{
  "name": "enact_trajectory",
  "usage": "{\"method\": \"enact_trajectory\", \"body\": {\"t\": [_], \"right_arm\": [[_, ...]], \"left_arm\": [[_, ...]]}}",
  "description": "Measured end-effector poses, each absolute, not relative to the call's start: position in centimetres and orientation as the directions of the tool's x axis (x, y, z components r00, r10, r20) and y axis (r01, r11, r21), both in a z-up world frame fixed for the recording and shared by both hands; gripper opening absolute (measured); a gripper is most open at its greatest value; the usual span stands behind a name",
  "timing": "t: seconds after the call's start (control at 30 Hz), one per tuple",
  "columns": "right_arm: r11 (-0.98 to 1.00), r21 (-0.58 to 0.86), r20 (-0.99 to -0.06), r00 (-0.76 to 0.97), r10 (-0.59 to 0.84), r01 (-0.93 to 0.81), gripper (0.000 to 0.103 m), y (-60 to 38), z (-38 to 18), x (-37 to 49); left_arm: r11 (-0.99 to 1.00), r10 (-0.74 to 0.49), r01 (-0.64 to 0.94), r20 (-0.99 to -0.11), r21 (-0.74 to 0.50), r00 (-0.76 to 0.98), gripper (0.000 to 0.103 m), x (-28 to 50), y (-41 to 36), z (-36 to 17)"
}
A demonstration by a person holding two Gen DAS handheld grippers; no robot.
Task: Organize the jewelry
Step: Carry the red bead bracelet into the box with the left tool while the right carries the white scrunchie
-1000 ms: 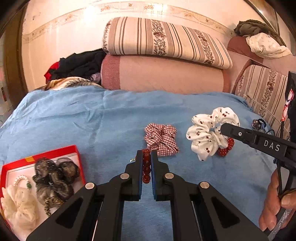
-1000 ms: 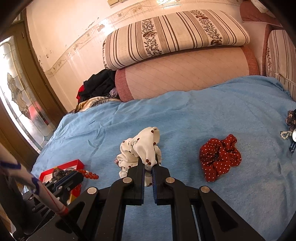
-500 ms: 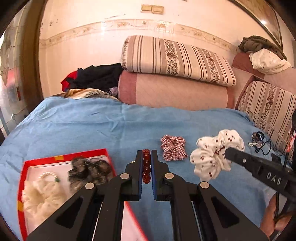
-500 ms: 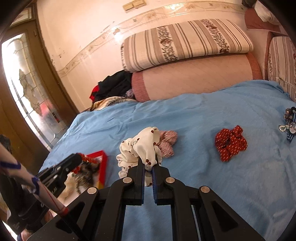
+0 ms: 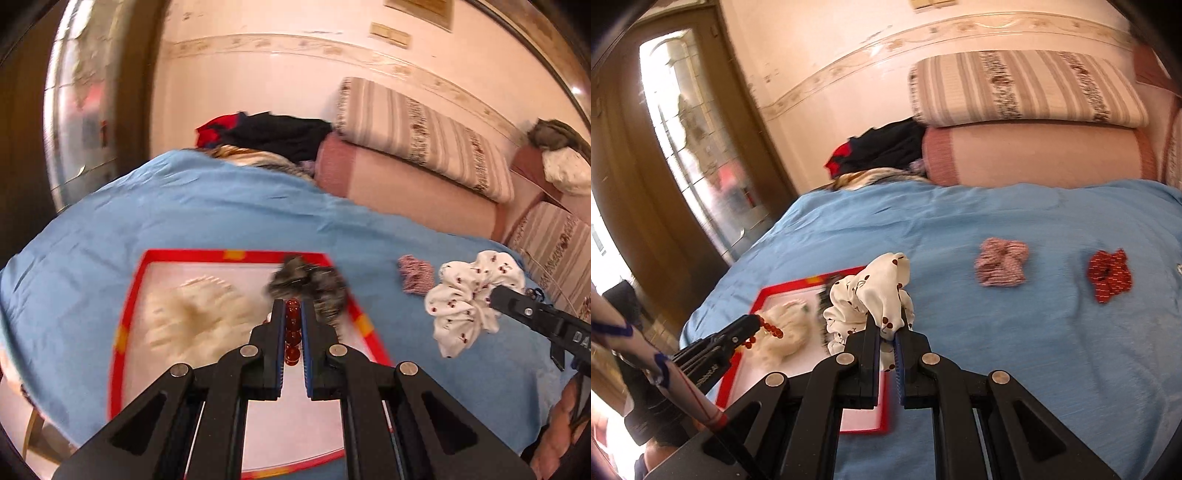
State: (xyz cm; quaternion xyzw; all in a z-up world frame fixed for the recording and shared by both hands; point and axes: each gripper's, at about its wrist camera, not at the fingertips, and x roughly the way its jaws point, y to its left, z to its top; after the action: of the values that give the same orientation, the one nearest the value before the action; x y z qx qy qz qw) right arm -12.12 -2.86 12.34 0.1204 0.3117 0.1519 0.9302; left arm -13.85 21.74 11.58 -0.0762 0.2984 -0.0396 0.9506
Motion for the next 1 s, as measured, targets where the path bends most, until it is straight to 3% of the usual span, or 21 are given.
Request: {"method": "enact_trajectory", "body": {"t": [0.33, 0.67, 1.0], "right_arm": [[0.897, 0.338, -0.61, 0.659, 0.439, -0.285, 0.007, 2.9, 9.2, -11.8], [0.9, 0.327, -0.685, 0.584, 0.435, -0.287, 0.007, 4.7, 5.5, -11.1], [0.905, 0.33, -0.703, 0.57, 0.426, -0.269, 0.008, 5.3, 3.9, -9.6]], "left_arm": [[0.977, -0.139, 0.001, -0.636, -0.212, 0.759, 0.008, -14.1, 25.4, 8.5], [0.983, -0.123, -0.004, -0.682, -0.181, 0.721, 0.007, -12.3, 24.3, 7.0], [0.99, -0.082, -0.029, -0.721, -0.14, 0.688, 0.007, -10.7, 23.8, 5.6]]}}
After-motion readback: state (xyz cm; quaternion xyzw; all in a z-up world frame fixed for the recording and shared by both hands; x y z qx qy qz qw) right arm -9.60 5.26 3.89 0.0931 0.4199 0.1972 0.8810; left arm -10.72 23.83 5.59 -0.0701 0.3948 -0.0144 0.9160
